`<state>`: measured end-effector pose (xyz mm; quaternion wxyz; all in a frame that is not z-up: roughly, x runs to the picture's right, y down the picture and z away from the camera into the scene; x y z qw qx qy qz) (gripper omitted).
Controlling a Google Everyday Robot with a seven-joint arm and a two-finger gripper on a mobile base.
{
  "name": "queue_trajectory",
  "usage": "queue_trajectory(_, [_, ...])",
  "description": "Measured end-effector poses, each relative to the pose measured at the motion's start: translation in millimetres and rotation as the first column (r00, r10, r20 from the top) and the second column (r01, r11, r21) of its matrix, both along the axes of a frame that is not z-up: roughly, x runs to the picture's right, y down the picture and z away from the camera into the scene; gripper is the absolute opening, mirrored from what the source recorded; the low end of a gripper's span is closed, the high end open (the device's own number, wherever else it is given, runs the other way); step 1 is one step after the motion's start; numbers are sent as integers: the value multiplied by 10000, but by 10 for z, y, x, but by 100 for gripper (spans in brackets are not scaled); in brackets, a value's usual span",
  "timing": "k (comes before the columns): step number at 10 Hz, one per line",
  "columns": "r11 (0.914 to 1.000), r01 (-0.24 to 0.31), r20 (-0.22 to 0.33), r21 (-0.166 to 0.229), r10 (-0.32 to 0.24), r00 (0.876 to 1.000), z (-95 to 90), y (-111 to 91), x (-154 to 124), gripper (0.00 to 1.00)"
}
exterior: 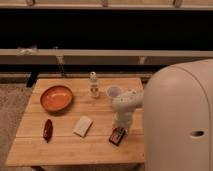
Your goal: Place the eraser in the ceramic cup
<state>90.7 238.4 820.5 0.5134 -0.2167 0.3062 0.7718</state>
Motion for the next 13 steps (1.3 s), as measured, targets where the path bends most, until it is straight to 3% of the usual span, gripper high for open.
queue_trajectory(4, [9996,-289,149,16,289,9995,-27,-56,-6,20])
queue_trajectory(6, [9993,-348,133,127,346,9993,-129,-236,34,2])
queue_trajectory(8, [9990,-278,140,358,273,9995,-189,-523,102,0])
queue_trajectory(13, [9950,107,509,994,-158,9986,-105,-1484,256,0])
